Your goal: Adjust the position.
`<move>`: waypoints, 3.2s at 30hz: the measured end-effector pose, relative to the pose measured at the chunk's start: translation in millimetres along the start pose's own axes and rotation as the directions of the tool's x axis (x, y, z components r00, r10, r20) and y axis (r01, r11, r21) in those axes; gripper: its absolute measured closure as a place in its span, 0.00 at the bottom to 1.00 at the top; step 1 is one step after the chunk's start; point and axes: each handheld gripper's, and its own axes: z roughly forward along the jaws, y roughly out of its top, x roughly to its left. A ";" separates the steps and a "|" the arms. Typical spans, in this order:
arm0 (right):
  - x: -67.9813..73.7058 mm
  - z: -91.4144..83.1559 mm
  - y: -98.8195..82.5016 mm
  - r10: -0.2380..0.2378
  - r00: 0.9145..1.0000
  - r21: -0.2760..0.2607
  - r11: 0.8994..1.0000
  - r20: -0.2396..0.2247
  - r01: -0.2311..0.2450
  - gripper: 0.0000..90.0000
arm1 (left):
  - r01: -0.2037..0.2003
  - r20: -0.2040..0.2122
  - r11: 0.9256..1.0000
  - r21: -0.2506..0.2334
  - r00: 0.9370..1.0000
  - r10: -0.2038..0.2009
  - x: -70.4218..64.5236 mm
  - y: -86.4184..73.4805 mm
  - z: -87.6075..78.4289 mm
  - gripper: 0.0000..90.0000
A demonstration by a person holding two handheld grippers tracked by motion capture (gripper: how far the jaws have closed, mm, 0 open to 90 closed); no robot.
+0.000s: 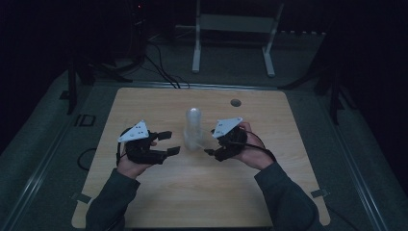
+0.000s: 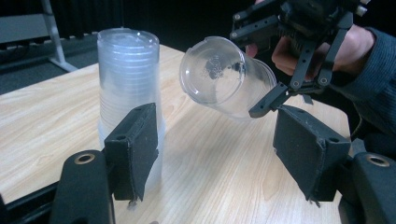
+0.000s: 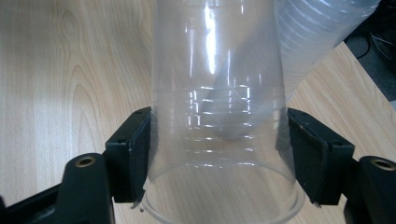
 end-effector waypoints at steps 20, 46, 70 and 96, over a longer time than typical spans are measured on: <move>8.3 6.1 9.4 -0.092 0.995 0.089 0.991 -0.036 0.095 0.33 | -0.050 0.029 0.996 0.073 0.998 0.048 -3.4 8.5 4.1 0.33; 13.1 12.4 13.1 -0.141 0.987 0.144 0.978 -0.074 0.150 0.33 | -0.266 0.022 0.912 0.312 0.962 0.273 -16.0 30.9 18.0 0.34; 17.5 24.6 17.0 -0.164 0.978 0.205 0.960 -0.133 0.189 0.33 | -0.333 0.066 0.850 0.408 0.939 0.337 -22.2 33.7 29.1 0.35; 30.1 38.9 24.7 -0.232 0.960 0.284 0.920 -0.158 0.269 0.33 | -0.397 0.102 0.732 0.554 0.905 0.414 -29.4 28.4 43.5 0.36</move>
